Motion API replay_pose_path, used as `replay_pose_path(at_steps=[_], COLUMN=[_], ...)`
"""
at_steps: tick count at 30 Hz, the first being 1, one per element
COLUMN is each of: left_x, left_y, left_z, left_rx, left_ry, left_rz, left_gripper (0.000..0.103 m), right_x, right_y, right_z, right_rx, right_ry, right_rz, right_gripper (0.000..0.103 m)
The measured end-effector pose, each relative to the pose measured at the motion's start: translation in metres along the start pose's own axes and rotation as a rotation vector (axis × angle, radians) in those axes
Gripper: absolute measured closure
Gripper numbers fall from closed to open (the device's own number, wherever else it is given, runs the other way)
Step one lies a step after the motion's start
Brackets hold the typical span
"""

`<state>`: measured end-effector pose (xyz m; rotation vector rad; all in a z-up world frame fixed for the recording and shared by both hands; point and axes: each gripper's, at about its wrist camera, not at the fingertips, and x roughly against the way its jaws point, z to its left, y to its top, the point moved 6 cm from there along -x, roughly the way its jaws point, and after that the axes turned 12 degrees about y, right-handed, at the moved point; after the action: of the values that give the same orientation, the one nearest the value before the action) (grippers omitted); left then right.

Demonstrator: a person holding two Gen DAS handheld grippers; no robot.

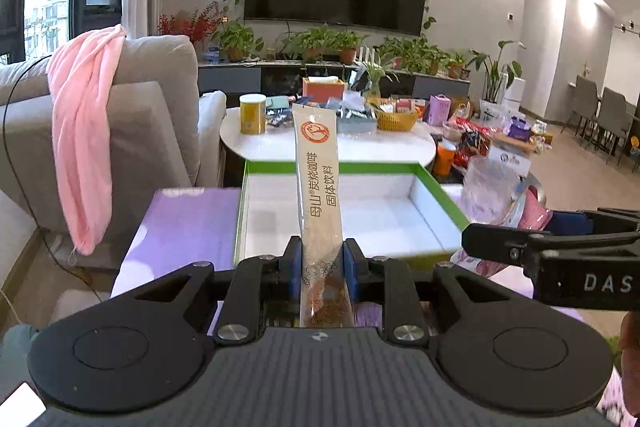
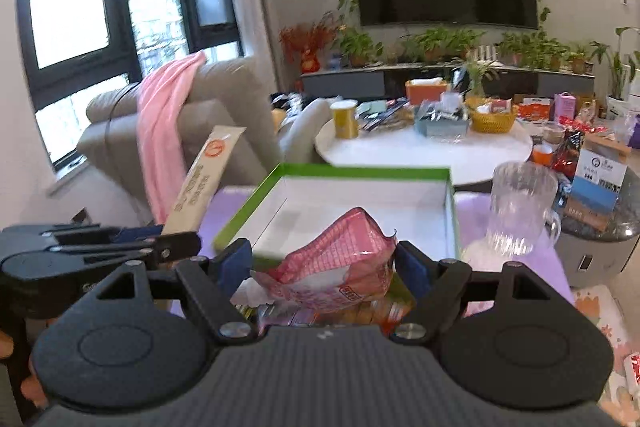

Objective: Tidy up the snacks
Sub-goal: 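Place the stick pack in the box with the left gripper while the right drops the pouch in, then grasp the red candy with the left gripper while the right grasps the yellow bread pack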

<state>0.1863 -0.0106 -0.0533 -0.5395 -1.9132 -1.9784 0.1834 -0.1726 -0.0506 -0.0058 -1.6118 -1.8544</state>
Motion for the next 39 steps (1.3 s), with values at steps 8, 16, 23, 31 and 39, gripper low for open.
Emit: replay_pose_path(at_steps=[8, 16, 23, 31, 39], left_x=[-0.076, -0.146, -0.164, -0.146, -0.111], left_y=[0.031, 0.021, 0.007, 0.010, 0.021], left_z=[-0.009, -0.015, -0.020, -0.019, -0.021], left_rx=[-0.009, 0.004, -0.016, -0.029, -0.047], left_ry=[0.005, 0.003, 0.025, 0.063, 0.100], left_rz=[0.021, 0.129, 0.174, 0.158, 0.131], left_gripper=[0.083, 0.081, 0.073, 0.068, 0.066], right_x=[-0.050, -0.096, -0.107, -0.076, -0.046], right_y=[0.018, 0.004, -0.018, -0.004, -0.003], right_z=[-0.044, -0.074, -0.082, -0.064, -0.046], right_rx=[-0.064, -0.100, -0.195, -0.126, -0.102], right_ry=[-0.060, -0.092, -0.102, -0.139, -0.140], right_rz=[-0.002, 0.072, 0.136, 0.043, 0.026], right_gripper=[0.031, 0.031, 0.031, 0.029, 0.029])
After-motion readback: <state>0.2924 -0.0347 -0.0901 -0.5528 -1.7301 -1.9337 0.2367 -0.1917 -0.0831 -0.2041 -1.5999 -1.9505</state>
